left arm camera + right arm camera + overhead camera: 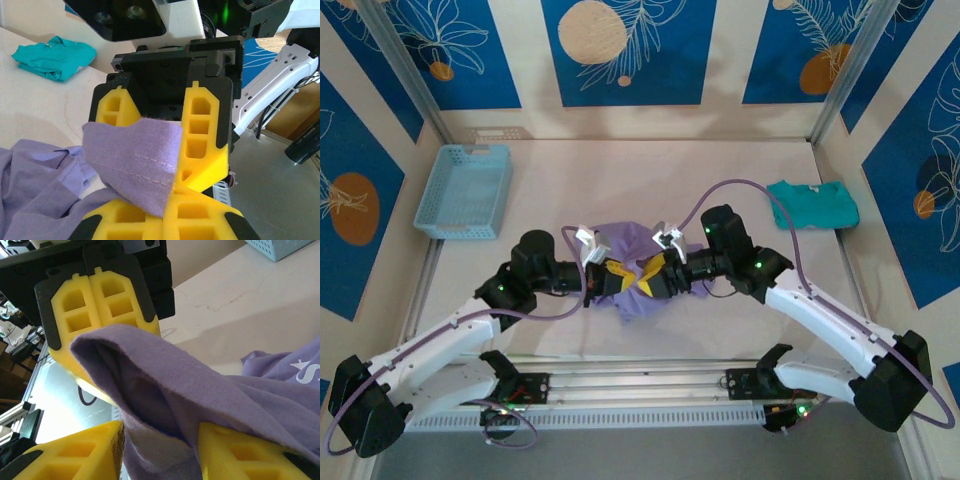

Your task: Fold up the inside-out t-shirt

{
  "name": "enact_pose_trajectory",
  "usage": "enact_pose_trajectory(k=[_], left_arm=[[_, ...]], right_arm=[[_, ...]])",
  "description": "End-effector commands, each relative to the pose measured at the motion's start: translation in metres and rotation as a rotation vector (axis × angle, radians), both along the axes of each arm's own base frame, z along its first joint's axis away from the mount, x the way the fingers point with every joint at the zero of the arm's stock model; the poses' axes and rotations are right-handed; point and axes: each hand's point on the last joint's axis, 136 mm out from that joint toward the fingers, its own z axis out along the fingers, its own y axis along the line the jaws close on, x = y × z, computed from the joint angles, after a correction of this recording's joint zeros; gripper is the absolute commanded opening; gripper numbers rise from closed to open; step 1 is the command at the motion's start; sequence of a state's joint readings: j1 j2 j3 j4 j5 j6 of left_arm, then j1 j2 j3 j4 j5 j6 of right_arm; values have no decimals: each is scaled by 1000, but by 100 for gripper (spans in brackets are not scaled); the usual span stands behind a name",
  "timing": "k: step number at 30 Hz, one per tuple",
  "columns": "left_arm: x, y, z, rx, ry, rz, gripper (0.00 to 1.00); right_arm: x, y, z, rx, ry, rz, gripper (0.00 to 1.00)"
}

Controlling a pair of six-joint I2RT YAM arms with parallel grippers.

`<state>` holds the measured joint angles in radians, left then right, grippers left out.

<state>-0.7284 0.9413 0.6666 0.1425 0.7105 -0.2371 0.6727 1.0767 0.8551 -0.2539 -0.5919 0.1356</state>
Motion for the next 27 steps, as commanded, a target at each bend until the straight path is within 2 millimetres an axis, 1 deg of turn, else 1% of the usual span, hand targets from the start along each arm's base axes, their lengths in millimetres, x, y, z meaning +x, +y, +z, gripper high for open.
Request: enact_pose_trajectory(k=[1, 4, 5, 8, 10, 14, 18, 23, 27], left_arm=[[-2, 0, 27, -66, -54, -26, 0], [-2, 0, 27, -66, -52, -27, 0], [-1, 0, 27, -66, -54, -22, 0], [2, 1, 26, -63, -52, -6, 0], [4, 2, 25, -60, -49, 5, 0], [8, 4, 21, -53, -38, 21, 0], [11, 5, 21, -58, -35, 31, 0], [13, 5, 20, -59, -25, 37, 0], [14, 5, 21, -59, -20, 39, 0]], right_arm=[[1, 0, 0, 14, -28, 14, 44], [-2, 2, 2, 31, -23, 39, 45], [-4, 2, 4, 41, -19, 58, 43], [-12, 2, 5, 65, -1, 100, 31], [-13, -1, 5, 73, -2, 101, 25], [-14, -10, 15, 111, -14, 89, 17], [-17, -13, 20, 133, -16, 98, 15], [-20, -11, 20, 138, 2, 118, 9], [-18, -9, 18, 127, -3, 103, 4]])
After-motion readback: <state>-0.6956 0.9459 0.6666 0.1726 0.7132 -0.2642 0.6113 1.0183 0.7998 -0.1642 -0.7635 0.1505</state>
